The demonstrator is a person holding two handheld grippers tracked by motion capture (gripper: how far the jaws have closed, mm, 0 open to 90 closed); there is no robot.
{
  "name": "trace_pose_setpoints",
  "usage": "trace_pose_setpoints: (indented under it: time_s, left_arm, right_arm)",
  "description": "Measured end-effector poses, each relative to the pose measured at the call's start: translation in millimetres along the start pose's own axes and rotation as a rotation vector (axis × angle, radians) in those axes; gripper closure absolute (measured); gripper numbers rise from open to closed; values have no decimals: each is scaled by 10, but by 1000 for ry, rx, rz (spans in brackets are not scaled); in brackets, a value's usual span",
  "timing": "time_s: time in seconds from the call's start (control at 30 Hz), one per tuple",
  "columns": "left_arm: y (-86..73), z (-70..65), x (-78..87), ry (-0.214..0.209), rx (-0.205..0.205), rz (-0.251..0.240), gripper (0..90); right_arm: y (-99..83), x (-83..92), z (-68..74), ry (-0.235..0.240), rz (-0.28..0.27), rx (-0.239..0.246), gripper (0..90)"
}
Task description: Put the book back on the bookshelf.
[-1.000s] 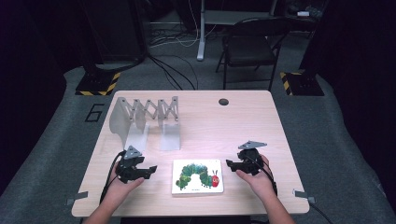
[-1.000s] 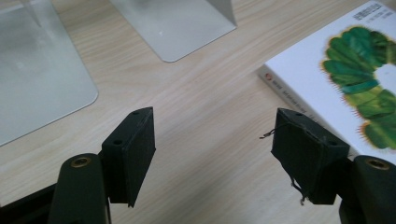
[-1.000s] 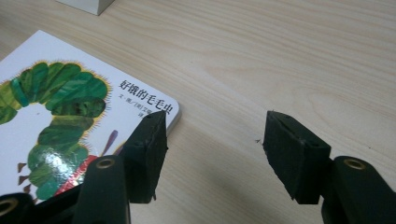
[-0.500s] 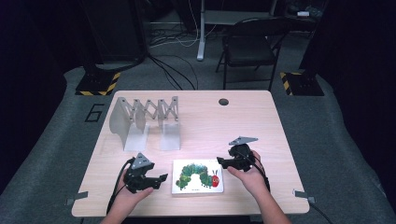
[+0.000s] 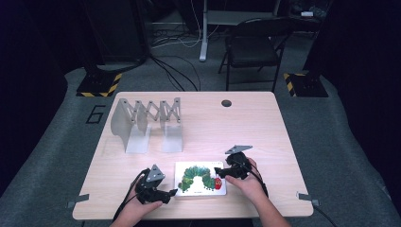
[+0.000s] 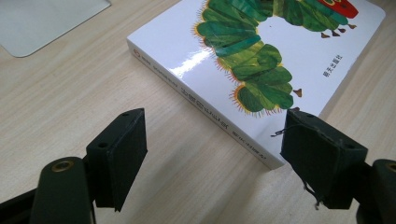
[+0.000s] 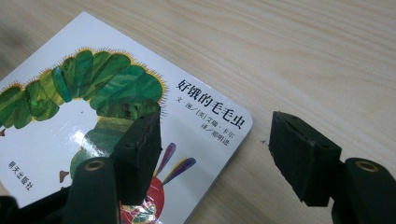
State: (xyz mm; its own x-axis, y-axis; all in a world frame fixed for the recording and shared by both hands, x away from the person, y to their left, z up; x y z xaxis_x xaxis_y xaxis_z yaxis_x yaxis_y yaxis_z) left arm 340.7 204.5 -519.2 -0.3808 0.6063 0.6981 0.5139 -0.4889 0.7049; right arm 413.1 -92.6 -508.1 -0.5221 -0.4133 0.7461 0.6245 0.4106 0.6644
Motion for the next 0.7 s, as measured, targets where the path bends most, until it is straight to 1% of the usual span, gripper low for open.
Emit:
trace_pose_setpoints:
  time_s: [0.03,0.1,0.13,0.17,0.2,0.23,0.27,0.3,0.33,0.4,0.43,0.5,0.57,0.6,0.63,0.67,0.7]
  left_arm:
    - [-1,3,-2,5,-12,9,225]
    - [-10,-11,-21,-9,-2,10,226]
    - [-11,-13,-27,-2,-11,14,227]
    - [-16,-30,-38,-11,0,12,228]
    - [-15,-35,-44,-17,-10,10,230]
    - [-17,-54,-52,-18,-8,11,231]
    - [-19,-70,-62,-21,-11,11,231]
    - [-20,-83,-74,-21,-22,17,233]
    - [-25,-104,-98,-21,-29,24,233]
    - [-32,-129,-137,-27,-38,33,231]
    - [-35,-142,-155,-30,-43,40,229]
    - [-38,-162,-185,-35,-56,47,225]
    - [-39,-177,-202,-37,-64,55,224]
    - [-40,-190,-213,-31,-64,49,222]
    - [-40,-196,-219,-31,-63,44,222]
    - [-39,-200,-221,-30,-62,45,223]
    - [-40,-205,-226,-28,-61,39,223]
  right_arm:
    - [-2,-11,2,2,-1,-2,335]
    - [-5,-25,-6,6,0,2,325]
    - [-3,-28,-1,4,3,-7,322]
    - [-3,-33,-1,2,-4,-11,320]
    - [-3,-35,2,3,-2,-16,318]
    - [-6,-35,-6,5,2,-7,316]
    - [-8,-43,5,13,0,-24,315]
    - [-9,-55,0,13,-4,-21,314]
    - [-9,-59,8,19,4,-28,314]
    - [-3,-87,9,15,3,-17,315]
    - [-5,-100,4,17,1,-1,315]
    - [-4,-127,23,15,11,-7,315]
    - [-2,-141,31,25,25,-3,315]
    - [-3,-148,35,23,27,-3,314]
    - [-4,-150,50,24,35,-12,314]
    - [-1,-162,40,18,27,10,313]
    - [-1,-169,46,22,33,10,312]
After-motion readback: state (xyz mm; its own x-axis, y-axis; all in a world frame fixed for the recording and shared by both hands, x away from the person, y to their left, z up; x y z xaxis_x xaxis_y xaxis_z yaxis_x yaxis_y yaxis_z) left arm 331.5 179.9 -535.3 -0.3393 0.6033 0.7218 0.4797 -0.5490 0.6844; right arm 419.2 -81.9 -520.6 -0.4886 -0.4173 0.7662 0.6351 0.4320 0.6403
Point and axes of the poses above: each handheld gripper's, and its own axes: x roughly backward along the jaws, y roughly out of its top, z roughly to its left, the point moved 2 cm from there along -x, roughly forward along the jaws, and after that the axes turned 6 degrees about -y, right-handed, at the moved point
